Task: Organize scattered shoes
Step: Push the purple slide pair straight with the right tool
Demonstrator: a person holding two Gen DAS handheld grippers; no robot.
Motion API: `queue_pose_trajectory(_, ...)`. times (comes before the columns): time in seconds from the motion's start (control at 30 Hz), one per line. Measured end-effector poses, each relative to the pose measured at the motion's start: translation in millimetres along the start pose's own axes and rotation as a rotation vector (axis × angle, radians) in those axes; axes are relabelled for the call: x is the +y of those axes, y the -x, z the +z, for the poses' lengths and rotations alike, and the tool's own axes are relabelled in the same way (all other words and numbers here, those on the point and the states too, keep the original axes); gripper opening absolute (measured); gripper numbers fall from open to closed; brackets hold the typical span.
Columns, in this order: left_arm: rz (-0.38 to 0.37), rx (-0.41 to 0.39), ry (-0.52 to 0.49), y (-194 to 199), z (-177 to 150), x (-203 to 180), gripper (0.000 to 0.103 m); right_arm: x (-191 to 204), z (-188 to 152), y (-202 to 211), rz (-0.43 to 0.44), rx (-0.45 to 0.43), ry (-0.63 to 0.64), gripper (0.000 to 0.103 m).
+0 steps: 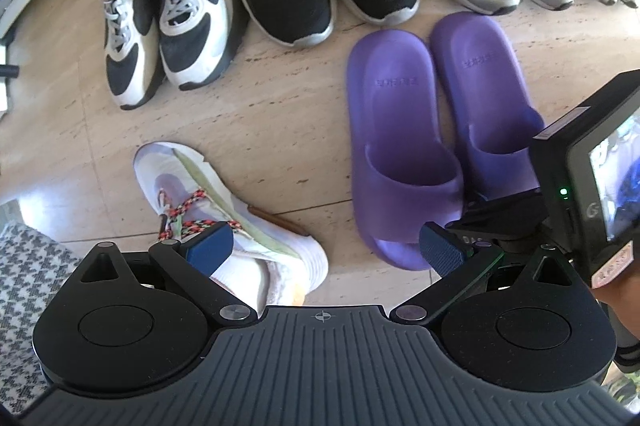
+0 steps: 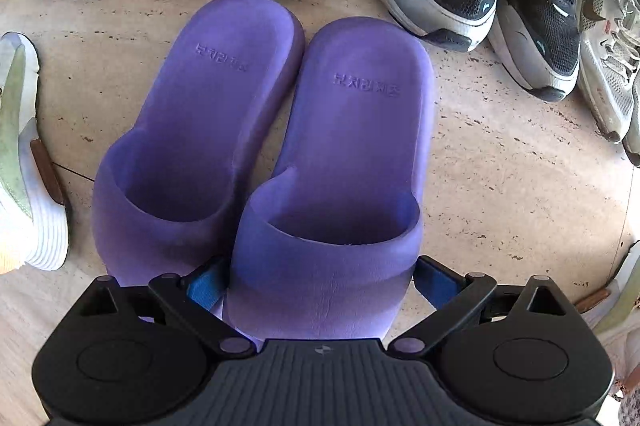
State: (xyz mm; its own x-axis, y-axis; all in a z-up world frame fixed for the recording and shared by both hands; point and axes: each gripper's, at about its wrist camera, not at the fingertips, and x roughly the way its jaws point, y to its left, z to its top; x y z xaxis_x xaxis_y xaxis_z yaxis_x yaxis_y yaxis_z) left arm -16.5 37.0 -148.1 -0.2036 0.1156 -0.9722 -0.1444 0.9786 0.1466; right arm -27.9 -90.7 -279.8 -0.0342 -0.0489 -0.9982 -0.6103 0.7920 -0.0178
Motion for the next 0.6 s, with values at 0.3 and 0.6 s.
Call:
queue_pose_trajectory(0.3,-0.002,-0.027,0.002,9.1,0.6,-1.8,0.101,-6.9,-0.1,9.3,0.014,-0.001,-0.040,0.099)
queue_pose_trajectory(0.6,-0.081,-0.167,0.017,61.6,12.1,-5.1,0.101,-33.2,-18.3,75.9,0.068,-0.010,-0.274,0.100)
